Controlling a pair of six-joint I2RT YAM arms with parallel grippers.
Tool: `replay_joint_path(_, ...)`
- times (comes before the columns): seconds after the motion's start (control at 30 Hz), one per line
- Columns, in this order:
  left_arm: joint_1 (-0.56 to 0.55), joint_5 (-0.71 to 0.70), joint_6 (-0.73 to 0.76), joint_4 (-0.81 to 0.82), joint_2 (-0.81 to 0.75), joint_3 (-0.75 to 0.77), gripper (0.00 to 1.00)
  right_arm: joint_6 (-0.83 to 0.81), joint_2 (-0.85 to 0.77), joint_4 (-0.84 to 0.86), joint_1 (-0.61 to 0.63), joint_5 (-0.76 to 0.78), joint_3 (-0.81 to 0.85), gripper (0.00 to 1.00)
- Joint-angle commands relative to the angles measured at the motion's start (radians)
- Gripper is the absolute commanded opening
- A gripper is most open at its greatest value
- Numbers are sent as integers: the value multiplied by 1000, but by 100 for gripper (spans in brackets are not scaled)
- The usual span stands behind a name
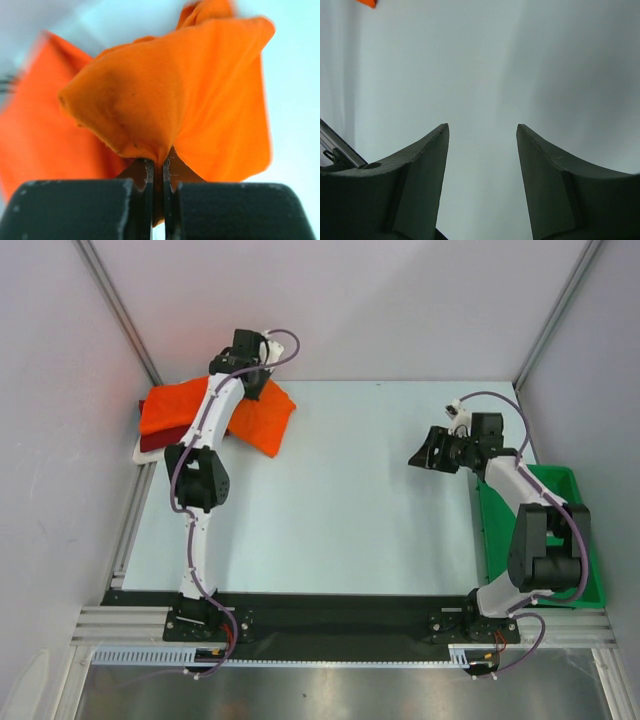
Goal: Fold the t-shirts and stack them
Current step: Neatly place the folded tshirt to the corner
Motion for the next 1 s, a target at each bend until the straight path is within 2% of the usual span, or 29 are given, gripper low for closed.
replay_joint_path(0.0,-4,-137,73,161,-68,125,0,22,-93,46,-42,2,-47,62)
replay_joint_path(0.17,-2,-203,154,283,-77,134,0,47,-188,34,-99,-6,-136,62)
replay_joint_path(0.6,24,-314,260,353,-115,107,0,154,-343,73,-266,-35,-309,62)
replay_joint_path(0.97,102,-364,274,360,-137,34,0,149,-384,57,-277,-48,-326,62)
